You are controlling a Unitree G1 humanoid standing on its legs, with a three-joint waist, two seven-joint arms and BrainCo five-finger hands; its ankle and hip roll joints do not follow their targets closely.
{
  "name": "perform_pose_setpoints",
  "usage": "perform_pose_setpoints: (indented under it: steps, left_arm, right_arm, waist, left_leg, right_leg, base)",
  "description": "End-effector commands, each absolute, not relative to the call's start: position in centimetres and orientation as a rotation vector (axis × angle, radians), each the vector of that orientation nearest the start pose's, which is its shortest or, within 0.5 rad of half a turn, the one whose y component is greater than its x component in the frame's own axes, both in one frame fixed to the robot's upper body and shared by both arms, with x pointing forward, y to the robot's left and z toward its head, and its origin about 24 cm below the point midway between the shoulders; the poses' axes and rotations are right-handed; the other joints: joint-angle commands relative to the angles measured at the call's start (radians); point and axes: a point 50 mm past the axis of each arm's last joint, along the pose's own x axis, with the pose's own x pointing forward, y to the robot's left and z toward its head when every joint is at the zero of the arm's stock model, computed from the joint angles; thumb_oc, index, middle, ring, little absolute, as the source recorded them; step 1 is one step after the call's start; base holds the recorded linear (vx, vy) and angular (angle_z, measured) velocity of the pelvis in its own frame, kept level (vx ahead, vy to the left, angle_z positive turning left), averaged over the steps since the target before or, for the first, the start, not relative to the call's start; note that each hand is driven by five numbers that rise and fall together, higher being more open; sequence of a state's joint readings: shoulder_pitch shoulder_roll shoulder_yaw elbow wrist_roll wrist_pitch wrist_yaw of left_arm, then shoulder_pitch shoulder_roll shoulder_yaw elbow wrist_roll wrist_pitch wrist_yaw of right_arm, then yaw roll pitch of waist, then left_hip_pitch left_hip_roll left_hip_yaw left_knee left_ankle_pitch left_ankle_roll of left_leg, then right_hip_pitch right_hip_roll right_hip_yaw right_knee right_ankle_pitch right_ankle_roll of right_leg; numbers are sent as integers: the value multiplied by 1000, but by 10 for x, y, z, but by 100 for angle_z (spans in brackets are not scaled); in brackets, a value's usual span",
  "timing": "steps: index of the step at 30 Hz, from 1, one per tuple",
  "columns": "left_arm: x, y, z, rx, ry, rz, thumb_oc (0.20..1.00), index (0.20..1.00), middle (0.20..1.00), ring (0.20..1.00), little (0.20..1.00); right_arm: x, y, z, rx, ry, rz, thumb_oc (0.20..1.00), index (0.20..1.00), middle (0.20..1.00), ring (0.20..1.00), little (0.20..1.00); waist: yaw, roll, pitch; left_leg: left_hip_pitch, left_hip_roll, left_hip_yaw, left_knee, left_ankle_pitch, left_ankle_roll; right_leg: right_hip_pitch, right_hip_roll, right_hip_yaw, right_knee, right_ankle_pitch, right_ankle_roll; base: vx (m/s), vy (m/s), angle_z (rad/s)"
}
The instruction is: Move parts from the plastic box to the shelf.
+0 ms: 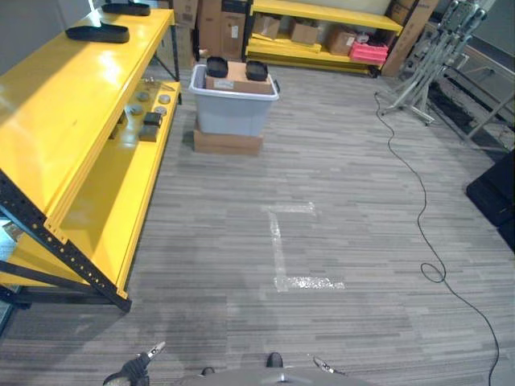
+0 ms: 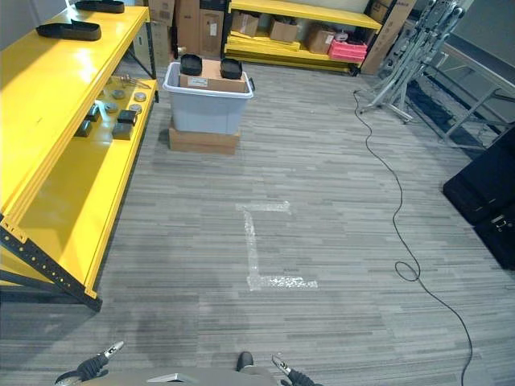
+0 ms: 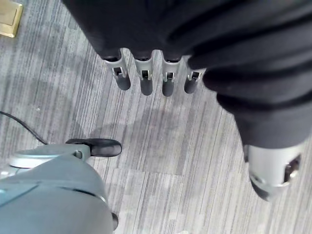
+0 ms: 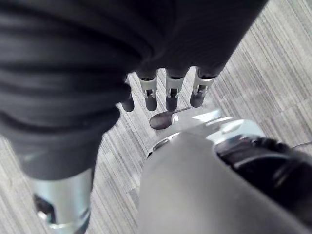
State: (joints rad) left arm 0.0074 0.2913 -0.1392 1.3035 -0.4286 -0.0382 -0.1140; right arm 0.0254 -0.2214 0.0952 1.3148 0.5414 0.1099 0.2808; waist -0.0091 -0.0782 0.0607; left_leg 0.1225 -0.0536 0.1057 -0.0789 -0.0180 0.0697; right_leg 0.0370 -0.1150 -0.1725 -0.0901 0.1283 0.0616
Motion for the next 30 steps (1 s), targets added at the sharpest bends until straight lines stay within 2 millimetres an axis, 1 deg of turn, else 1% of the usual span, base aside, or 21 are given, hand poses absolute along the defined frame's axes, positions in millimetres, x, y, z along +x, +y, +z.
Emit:
perform_pose_setpoints:
  steps: [1,5,7,8,9,10,11,12,13,14,16,17,20,21,22,24,25,27,28,29,30]
  left_arm:
    - [98,234,-160,-103,1161,185,1000,1000,1000,1000,1000]
    - [99,230,-161,-121,1161,203,1000,1000,1000,1000,1000]
    - [97,228,-162,-128,1165,207,1000,1000,1000,1000,1000]
    - [96,226,-162,-136,1165,213,1000,1000,1000,1000,1000]
    - [96,226,-162,-139,1163,218,1000,1000,1000,1000,1000]
    - [96,226,-162,-141,1162,221,1000,1000,1000,1000,1000]
    - [99,226,-162,-148,1157,227,1000,1000,1000,1000,1000]
    - [101,226,-161,-162,1154,234,1000,1000,1000,1000,1000]
    - [101,225,-162,-169,1154,231,1000,1000,1000,1000,1000]
    - [99,223,-162,-168,1158,229,1000,1000,1000,1000,1000]
    - [98,223,-163,-169,1162,231,1000,1000,1000,1000,1000]
    - [95,222,-164,-178,1172,242,1000,1000,1000,1000,1000]
    - [90,222,-165,-174,1187,239,1000,1000,1000,1000,1000]
    - [83,220,-167,-152,1207,221,1000,1000,1000,1000,1000]
    - [80,220,-167,-141,1215,211,1000,1000,1000,1000,1000]
    - [76,219,-168,-119,1222,189,1000,1000,1000,1000,1000]
    - [72,218,-169,-98,1226,170,1000,1000,1000,1000,1000]
    - [72,219,-168,-88,1228,164,1000,1000,1000,1000,1000]
    - [73,221,-168,-64,1228,153,1000,1000,1000,1000,1000]
    - [76,224,-167,-40,1225,149,1000,1000,1000,1000,1000]
    - [76,224,-167,-38,1225,149,1000,1000,1000,1000,1000]
  right_arm:
    - [66,-239,-164,308,1315,-168,1000,1000,1000,1000,1000]
    - [68,-237,-164,219,1327,-73,1000,1000,1000,1000,1000]
    - [72,-236,-164,172,1306,-38,1000,1000,1000,1000,1000]
    - [77,-235,-163,175,1292,-13,1000,1000,1000,1000,1000]
    - [81,-235,-162,179,1277,-3,1000,1000,1000,1000,1000]
    - [84,-235,-161,177,1263,2,1000,1000,1000,1000,1000]
    - [90,-236,-160,162,1240,8,1000,1000,1000,1000,1000]
    - [93,-239,-158,130,1241,15,1000,1000,1000,1000,1000]
    - [92,-244,-157,102,1243,13,1000,1000,1000,1000,1000]
    - [90,-248,-157,80,1255,-8,1000,1000,1000,1000,1000]
    - [89,-250,-157,77,1266,-24,1000,1000,1000,1000,1000]
    - [87,-252,-157,71,1278,-36,1000,1000,1000,1000,1000]
    - [86,-254,-157,11,1292,-34,1000,1000,1000,1000,1000]
    - [86,-254,-157,-2,1294,-27,1000,1000,1000,1000,1000]
    - [87,-254,-157,5,1291,-27,1000,1000,1000,1000,1000]
    - [88,-254,-157,5,1284,-25,1000,1000,1000,1000,1000]
    - [90,-253,-156,6,1268,-26,1000,1000,1000,1000,1000]
    - [92,-253,-156,14,1258,-32,1000,1000,1000,1000,1000]
    - [97,-249,-156,39,1240,-38,1000,1000,1000,1000,1000]
    - [100,-247,-156,40,1231,-35,1000,1000,1000,1000,1000]
    - [100,-247,-156,40,1230,-34,1000,1000,1000,1000,1000]
  waist:
    - [-10,59,-6]
    - [-12,57,0]
    - [-10,49,8]
    - [-8,38,19]
    - [-7,31,25]
    - [-6,27,30]
    - [-6,18,44]
    - [-6,12,58]
    - [1,2,72]
    - [3,2,77]
    - [4,4,79]
    - [9,5,80]
    - [23,18,82]
    - [53,40,90]
    - [64,46,96]
    - [80,53,101]
    - [89,56,101]
    - [88,53,97]
    - [87,48,86]
    - [84,47,78]
    - [83,47,78]
  left_leg:
    - [-47,-6,-14,0,13,-29]
    - [-57,6,-10,19,6,-32]
    - [-73,16,-14,72,-10,-39]
    - [-100,23,-10,148,-32,-45]
    - [-119,25,-5,199,-51,-43]
    - [-131,26,-1,231,-58,-42]
    - [-172,34,6,331,-52,-41]
    - [-235,48,-2,454,-30,-45]
    - [-326,50,-24,608,17,-54]
    - [-381,49,-46,698,30,-55]
    - [-397,49,-55,723,31,-53]
    - [-404,49,-64,717,38,-51]
    - [-368,40,-75,559,56,-57]
    - [-351,13,-116,367,95,-76]
    - [-361,5,-130,326,118,-84]
    - [-392,-3,-138,299,148,-95]
    - [-407,-10,-129,289,142,-94]
    - [-393,-8,-109,278,112,-84]
    - [-352,-17,-102,269,63,-56]
    - [-330,-19,-103,273,37,-44]
    - [-326,-19,-103,274,34,-43]
  right_leg:
    - [-25,51,51,41,-45,44]
    - [-8,71,65,27,-61,23]
    - [-4,73,66,25,-64,14]
    - [-4,67,62,26,-63,5]
    - [-9,62,58,32,-64,-1]
    - [-11,59,56,35,-65,-5]
    - [-17,54,54,43,-67,-18]
    - [-19,56,58,54,-73,-36]
    - [-9,55,80,64,-78,-51]
    - [-2,60,97,70,-83,-57]
    - [5,63,103,70,-84,-59]
    - [16,66,110,68,-88,-58]
    - [31,82,121,70,-109,-52]
    - [53,106,134,75,-135,-47]
    - [65,114,139,77,-145,-48]
    - [81,124,146,78,-158,-51]
    - [86,126,146,89,-170,-53]
    - [84,119,141,95,-174,-54]
    - [77,105,127,125,-184,-48]
    - [67,99,119,159,-198,-43]
    - [66,98,118,164,-201,-43]
  base:
    - [81,-175,0]
    - [99,-213,6]
    - [110,-219,2]
    - [99,-228,5]
    - [83,-209,6]
    - [31,-167,3]
    - [61,-213,5]
    - [100,-258,11]
    - [184,-232,10]
    - [180,-148,12]
    - [174,-50,6]
    - [261,-3,-1]
    - [303,69,-2]
    - [462,158,4]
    - [424,154,11]
    - [235,101,17]
    - [240,134,4]
    - [204,152,-20]
    - [275,215,-42]
    - [248,193,-45]
    - [192,140,-23]
